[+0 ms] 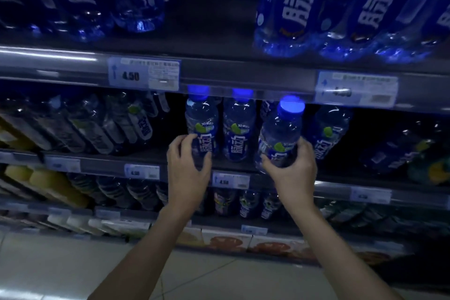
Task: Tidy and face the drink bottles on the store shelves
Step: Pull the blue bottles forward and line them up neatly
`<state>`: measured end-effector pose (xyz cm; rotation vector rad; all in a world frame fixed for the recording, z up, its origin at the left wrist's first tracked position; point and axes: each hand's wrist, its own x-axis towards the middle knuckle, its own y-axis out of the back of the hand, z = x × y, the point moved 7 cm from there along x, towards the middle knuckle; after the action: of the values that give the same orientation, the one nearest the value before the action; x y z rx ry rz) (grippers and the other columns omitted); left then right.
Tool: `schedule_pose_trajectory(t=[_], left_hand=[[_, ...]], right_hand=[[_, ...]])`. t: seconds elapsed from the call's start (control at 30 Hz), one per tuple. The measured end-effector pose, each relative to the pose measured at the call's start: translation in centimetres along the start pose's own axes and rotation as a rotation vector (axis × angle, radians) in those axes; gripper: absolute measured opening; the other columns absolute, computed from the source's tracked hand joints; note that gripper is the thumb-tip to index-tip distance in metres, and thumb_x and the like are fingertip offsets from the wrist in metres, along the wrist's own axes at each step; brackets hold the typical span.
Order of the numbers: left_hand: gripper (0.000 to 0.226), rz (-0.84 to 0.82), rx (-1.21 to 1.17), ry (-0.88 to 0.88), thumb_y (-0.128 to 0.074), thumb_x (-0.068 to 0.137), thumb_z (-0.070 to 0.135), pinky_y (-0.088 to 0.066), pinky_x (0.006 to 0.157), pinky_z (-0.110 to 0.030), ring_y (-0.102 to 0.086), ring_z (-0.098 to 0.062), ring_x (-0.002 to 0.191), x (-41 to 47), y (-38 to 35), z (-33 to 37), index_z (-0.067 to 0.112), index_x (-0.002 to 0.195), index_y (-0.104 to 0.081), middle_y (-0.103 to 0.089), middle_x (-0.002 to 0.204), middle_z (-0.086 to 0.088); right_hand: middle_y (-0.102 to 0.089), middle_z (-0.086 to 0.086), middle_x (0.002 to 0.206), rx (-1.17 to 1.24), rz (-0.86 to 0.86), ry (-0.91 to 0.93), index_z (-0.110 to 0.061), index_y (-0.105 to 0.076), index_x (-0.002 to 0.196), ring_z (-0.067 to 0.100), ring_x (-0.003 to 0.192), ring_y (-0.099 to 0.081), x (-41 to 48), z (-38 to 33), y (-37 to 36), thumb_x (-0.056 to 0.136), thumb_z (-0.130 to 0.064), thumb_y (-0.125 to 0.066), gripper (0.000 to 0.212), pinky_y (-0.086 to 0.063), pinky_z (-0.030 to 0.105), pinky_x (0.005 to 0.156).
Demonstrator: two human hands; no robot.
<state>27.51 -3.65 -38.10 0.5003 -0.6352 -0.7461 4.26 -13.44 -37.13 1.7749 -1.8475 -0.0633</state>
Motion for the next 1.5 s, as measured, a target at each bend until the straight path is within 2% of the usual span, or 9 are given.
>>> schedule_pose_trajectory(t=[0.17,0.33,0.6,0.77,0.87,1.0,1.1,1.23,1.5], left_hand=[[0.057,0.015,-0.143,0.154,-0.061,0.088,0.044,-0.037,0.088,-0.024,-0.039,-0.001,0.109,1.3,-0.3,-2.2,0.024,0.136,-0.036,-0.036,0.133,0.006],[0.072,-0.072,-0.182,0.223,-0.067,0.082,0.051,-0.037,0.088,-0.024,-0.042,-0.002,0.109,3.1,-1.6,-3.0,0.03,0.141,-0.033,-0.039,0.125,0.017],[0.063,-0.05,-0.212,0.247,-0.072,0.079,0.047,-0.038,0.085,-0.021,-0.046,-0.001,0.103,3.5,-1.6,-3.1,0.029,0.133,-0.046,-0.047,0.114,0.019],[0.063,-0.061,-0.214,0.26,-0.074,0.078,0.044,-0.04,0.087,-0.025,-0.048,-0.005,0.107,3.6,-1.4,-2.8,0.027,0.132,-0.047,-0.052,0.122,0.011],[0.063,-0.068,-0.228,0.269,-0.076,0.077,0.043,-0.041,0.087,-0.026,-0.049,-0.005,0.107,3.9,-1.2,-2.6,0.03,0.131,-0.047,-0.054,0.123,0.011],[0.063,-0.069,-0.203,0.293,-0.076,0.077,0.042,-0.042,0.087,-0.026,-0.052,-0.011,0.111,3.7,-1.0,-3.0,0.023,0.131,-0.05,-0.056,0.123,0.005],[0.062,-0.068,-0.178,0.295,-0.076,0.077,0.042,-0.041,0.085,-0.025,-0.053,-0.013,0.112,3.7,-1.0,-3.2,0.018,0.129,-0.053,-0.058,0.122,0.001],[0.061,-0.088,-0.147,0.26,-0.078,0.074,0.043,-0.043,0.084,-0.024,-0.056,-0.014,0.109,4.3,-0.7,-3.0,0.016,0.125,-0.058,-0.062,0.118,-0.001],[0.053,-0.09,-0.13,0.25,-0.081,0.071,0.042,-0.04,0.073,-0.018,-0.053,-0.006,0.091,4.3,-0.3,-2.5,0.015,0.114,-0.063,-0.061,0.105,0.003]], right_hand=[[-0.051,-0.002,0.116,-0.032,0.04,0.0,-0.012,-0.053,0.128,-0.006,0.1,-0.044,2.1,0.3,-1.1,0.071,-0.022,-0.083,0.065,-0.029,-0.005,0.083],[-0.052,0.0,0.116,-0.084,0.052,-0.049,-0.011,-0.051,0.128,0.0,0.1,-0.047,2.2,1.8,-0.4,0.074,-0.026,-0.081,0.063,-0.03,-0.005,0.082],[-0.049,0.002,0.12,-0.119,0.007,-0.058,-0.012,-0.047,0.131,-0.005,0.1,-0.04,1.2,2.2,0.3,0.077,-0.027,-0.079,0.065,-0.026,-0.006,0.083],[-0.039,-0.011,0.131,-0.12,0.044,-0.174,-0.019,-0.034,0.142,-0.003,0.116,-0.036,-0.1,2.4,0.6,0.08,-0.039,-0.074,0.077,-0.028,0.01,0.092],[-0.043,-0.013,0.114,-0.13,0.164,-0.113,-0.021,-0.046,0.121,0.009,0.104,-0.049,-2.4,1.4,1.6,0.081,-0.041,-0.069,0.05,-0.038,0.014,0.088],[-0.051,-0.013,0.102,-0.106,0.04,-0.024,-0.02,-0.056,0.11,0.002,0.095,-0.053,-4.9,-0.4,-1.1,0.086,-0.03,-0.067,0.029,-0.043,0.011,0.083],[-0.058,-0.005,0.12,-0.094,-0.04,-0.08,-0.015,-0.053,0.129,0.005,0.111,-0.052,-4.5,-1.2,-4.1,0.088,-0.028,-0.067,0.045,-0.044,0.02,0.094],[-0.046,0.005,0.145,-0.073,-0.083,-0.215,-0.011,-0.034,0.147,0.018,0.131,-0.044,-2.8,-1.9,-7.6,0.088,-0.035,-0.067,0.071,-0.036,0.025,0.102],[-0.059,0.01,0.129,-0.089,0.008,-0.229,-0.002,-0.047,0.137,0.023,0.118,-0.056,-1.6,-2.8,-8.9,0.087,-0.027,-0.07,0.061,-0.046,0.028,0.098]])
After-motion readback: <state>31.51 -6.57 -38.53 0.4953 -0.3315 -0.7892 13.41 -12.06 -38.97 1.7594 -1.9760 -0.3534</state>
